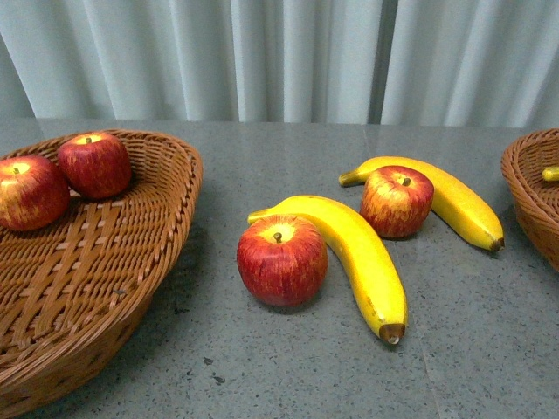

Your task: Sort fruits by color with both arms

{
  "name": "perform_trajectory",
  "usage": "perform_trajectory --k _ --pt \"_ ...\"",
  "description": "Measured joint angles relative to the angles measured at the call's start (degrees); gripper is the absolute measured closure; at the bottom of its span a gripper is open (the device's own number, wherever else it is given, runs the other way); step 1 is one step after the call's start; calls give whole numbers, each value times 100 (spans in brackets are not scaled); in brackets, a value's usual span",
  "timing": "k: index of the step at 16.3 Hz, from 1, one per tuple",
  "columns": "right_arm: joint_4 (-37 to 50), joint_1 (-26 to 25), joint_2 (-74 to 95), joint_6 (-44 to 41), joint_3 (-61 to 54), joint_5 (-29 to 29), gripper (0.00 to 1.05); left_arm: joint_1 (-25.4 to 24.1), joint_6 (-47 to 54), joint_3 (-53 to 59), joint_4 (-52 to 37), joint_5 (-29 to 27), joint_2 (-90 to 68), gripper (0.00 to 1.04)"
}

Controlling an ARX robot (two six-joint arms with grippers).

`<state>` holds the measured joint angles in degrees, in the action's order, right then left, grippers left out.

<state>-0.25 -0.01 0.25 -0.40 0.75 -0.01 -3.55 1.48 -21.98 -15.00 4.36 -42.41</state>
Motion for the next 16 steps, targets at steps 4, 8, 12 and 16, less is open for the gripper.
perform_trajectory --k 4,8,12,16 --pt "0 0 0 0 0 0 7 1106 509 -1644 -81 686 -2269 7" --pt "0 0 0 0 0 2 7 2221 723 -2218 74 887 -3495 7" --pt "0 0 0 0 0 0 7 2522 1075 -2422 210 820 -4494 7" --pt "0 0 0 0 0 2 7 2754 1300 -2649 225 922 -4994 7"
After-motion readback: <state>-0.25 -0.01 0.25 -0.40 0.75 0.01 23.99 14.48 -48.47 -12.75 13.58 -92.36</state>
